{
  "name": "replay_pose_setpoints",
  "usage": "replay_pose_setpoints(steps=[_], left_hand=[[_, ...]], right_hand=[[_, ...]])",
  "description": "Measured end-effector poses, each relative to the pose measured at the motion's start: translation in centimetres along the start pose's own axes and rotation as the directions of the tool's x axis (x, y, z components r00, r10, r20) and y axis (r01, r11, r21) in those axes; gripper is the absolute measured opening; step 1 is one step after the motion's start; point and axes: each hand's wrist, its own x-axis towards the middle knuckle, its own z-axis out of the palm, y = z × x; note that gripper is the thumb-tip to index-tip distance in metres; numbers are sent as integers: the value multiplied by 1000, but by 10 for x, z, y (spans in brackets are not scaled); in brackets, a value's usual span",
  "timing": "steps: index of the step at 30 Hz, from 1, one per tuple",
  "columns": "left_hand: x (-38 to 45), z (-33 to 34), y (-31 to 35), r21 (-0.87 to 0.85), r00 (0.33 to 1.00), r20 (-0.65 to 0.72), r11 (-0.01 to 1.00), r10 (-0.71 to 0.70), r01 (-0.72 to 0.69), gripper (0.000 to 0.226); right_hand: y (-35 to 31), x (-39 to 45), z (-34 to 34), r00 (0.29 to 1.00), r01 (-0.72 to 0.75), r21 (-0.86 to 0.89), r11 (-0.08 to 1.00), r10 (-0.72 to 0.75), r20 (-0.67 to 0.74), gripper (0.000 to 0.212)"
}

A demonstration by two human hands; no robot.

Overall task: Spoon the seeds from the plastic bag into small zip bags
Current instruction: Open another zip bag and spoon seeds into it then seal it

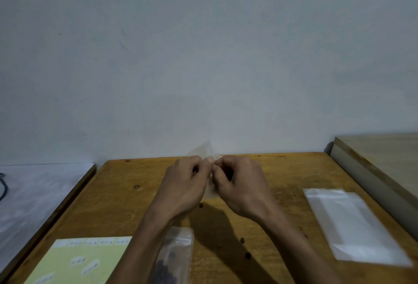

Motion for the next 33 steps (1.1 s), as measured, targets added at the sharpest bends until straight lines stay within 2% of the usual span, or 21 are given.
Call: replay_pose_setpoints(steps=[4, 8, 10, 14, 16, 19, 20, 22, 23, 24, 26, 28, 29, 31, 33], left_hand=[[2, -1, 4, 147, 995, -46, 986, 89, -81, 39], [5, -9, 0, 158, 990, -106, 985, 90, -72, 36], [3, -9, 1, 190, 990, -92, 978, 110, -90, 41], [5, -6, 8, 184, 991, -46, 976, 123, -113, 36], [5, -6, 11, 154, 993, -10, 982, 114, -111, 33], [1, -11, 10, 53, 989, -10, 988, 146, -145, 34], [-1, -14, 7, 106, 986, 6, 981, 164, -164, 53], [1, -16, -3, 279, 977, 146, 941, 155, -191, 115], [2, -15, -6, 339, 967, 222, 920, 126, -198, 133], [2, -12, -7, 368, 955, 277, 906, 107, -208, 138], [4, -3, -14, 433, 954, 266, 866, 141, -249, 125], [5, 0, -16, 491, 956, 215, 824, 201, -283, 104], [7, 0, -17, 506, 955, 208, 812, 211, -290, 98], [10, -1, -18, 529, 955, 214, 797, 207, -292, 96], [11, -2, -21, 523, 956, 227, 805, 186, -281, 99]], right_hand=[[2, -3, 3, 997, -71, 45, 996, 72, -27, 23], [10, -1, -5, 975, -153, 45, 987, 158, -155, 20], [13, 2, -13, 967, -187, 78, 979, 198, -162, 18], [7, 1, -13, 991, -130, -31, 991, 129, -40, 7], [7, 2, -8, 988, -152, 66, 986, 149, 48, 13], [16, 7, -7, 969, -246, 215, 945, 240, 55, 12], [18, 8, -8, 962, -274, 281, 920, 264, 75, 13], [21, 9, -9, 944, -329, 446, 832, 291, 153, 19], [22, 9, -10, 934, -357, 503, 787, 298, 196, 23], [23, 11, -9, 926, -376, 520, 767, 304, 223, 25], [27, 11, -5, 926, -376, 461, 804, 320, 198, 18], [28, 10, -2, 932, -360, 343, 867, 348, 99, 11], [28, 9, -1, 936, -344, 284, 895, 350, 30, 15], [27, 5, -1, 948, -273, 175, 946, 295, -118, 23], [29, 3, -5, 966, -189, 113, 976, 205, -157, 22]])
